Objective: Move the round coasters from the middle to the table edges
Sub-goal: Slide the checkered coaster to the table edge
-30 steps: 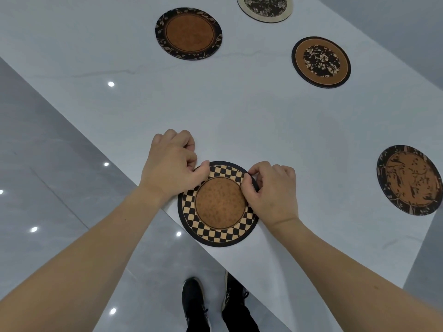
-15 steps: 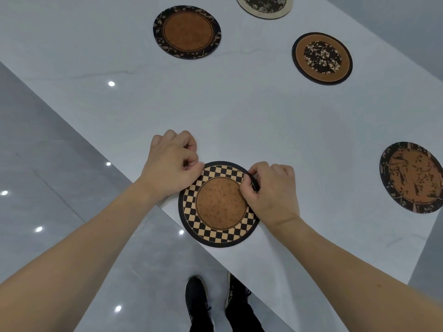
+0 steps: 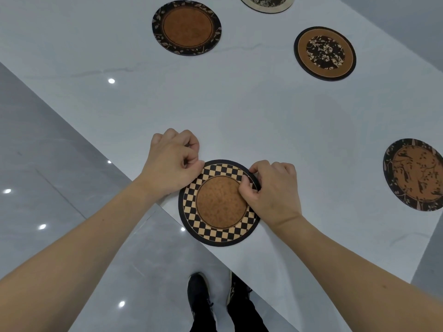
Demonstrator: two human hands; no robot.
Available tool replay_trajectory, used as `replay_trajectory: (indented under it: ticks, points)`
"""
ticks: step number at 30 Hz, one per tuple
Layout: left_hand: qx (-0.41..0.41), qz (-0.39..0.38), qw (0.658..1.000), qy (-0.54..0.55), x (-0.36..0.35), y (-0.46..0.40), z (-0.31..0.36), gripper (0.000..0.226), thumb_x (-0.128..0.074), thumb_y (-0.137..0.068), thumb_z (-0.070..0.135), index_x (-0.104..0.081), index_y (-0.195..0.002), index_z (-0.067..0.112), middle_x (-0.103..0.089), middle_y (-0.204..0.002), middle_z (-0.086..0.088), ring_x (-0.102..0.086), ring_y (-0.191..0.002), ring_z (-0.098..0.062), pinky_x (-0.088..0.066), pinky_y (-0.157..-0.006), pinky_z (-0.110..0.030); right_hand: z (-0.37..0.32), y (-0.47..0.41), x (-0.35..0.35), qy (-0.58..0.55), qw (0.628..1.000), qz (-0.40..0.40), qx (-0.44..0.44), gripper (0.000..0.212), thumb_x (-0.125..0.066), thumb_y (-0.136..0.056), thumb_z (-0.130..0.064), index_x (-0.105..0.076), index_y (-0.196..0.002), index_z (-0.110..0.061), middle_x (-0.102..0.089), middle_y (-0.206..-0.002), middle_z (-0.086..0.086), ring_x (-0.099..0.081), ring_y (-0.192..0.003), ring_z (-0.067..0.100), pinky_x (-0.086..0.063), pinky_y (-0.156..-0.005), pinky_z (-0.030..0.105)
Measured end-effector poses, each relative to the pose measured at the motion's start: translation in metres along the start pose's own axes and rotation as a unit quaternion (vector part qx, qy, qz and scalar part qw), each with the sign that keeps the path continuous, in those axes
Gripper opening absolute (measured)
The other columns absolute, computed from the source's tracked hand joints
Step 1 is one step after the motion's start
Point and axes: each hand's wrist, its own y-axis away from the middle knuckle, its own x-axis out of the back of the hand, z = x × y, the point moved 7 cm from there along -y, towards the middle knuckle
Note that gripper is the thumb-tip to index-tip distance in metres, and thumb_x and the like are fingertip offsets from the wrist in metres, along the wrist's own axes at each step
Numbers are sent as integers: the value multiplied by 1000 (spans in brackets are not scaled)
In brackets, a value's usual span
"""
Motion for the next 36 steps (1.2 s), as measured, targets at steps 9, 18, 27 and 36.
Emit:
replay_trajectory:
  ticks: [9,18,27,36]
  points:
    - [-7,18,999,-29,-2,2,2,28,-59,-76,27,-44,-53,20,-49,-83,17,-43,-84,-16,-18,-83,-28,2,1,-2,4,1000,5,6,21,-54,-80,-39,-59,-79,-19,-49,-58,-9,-47,-61,13,-32,-88,27]
    - [-64,61,987,-135,-11,4,18,35,-45,-96,30,-56,-125,12,-54,-131,-6,-46,-126,-27,-30,-109,-42,-1,4,3,20,995,70,63,19,-59,-75,-29,-60,-86,-14,-57,-87,1,-50,-84,21,-36,-81,31]
    - [-32,6,988,-152,-19,2,25,39,-42,-101,26,-54,-133,8,-52,-141,-10,-44,-134,-30,-28,-116,-46,-3,5,-2,52,995,-28,75,27,-58,-83,-24,-63,-108,-13,-59,-113,3,-54,-108,25,-40,-95,39]
    - [127,118,975,-137,89,40,29,50,-46,-99,26,-43,-143,1,-41,-150,-16,-36,-140,-33,-22,-119,-50,-72,-21,63,2,985,-141,104,54,-47,-94,-27,-33,-145,-12,-35,-152,6,-31,-138,20,-21,-113,30]
